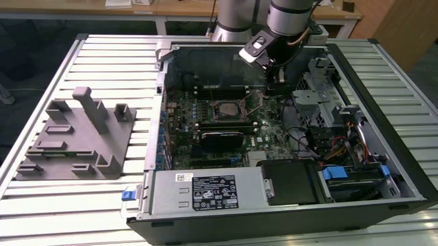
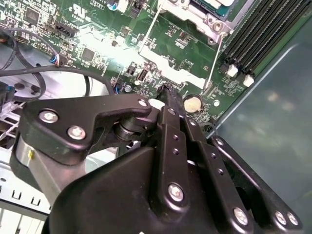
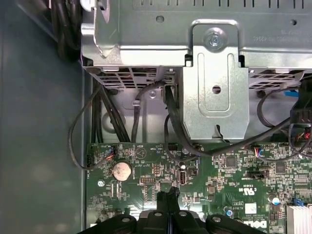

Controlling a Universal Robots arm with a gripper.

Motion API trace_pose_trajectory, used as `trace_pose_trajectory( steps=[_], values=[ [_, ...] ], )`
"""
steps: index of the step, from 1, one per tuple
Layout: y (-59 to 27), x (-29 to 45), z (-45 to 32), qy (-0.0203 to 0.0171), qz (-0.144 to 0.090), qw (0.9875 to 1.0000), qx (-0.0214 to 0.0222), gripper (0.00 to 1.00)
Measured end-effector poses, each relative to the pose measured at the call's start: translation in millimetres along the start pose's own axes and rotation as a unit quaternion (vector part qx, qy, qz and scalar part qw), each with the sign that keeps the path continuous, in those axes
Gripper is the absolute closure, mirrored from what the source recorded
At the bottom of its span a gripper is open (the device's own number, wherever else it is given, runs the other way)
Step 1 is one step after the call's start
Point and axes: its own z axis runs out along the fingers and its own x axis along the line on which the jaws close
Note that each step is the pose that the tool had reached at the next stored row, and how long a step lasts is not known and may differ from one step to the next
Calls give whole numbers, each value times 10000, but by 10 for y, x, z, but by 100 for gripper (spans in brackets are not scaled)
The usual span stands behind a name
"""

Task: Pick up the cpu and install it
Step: 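Close the cpu cover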

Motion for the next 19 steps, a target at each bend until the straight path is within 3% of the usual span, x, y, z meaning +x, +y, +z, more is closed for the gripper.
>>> trace_pose_trajectory(
  steps=[7,13,19],
  values=[
    [3,2,71,-1,8,10000,0,89],
    [-5,2,73,-2,8,10000,0,89],
    [-202,-2,67,7,9,10000,-25,89]
  ],
)
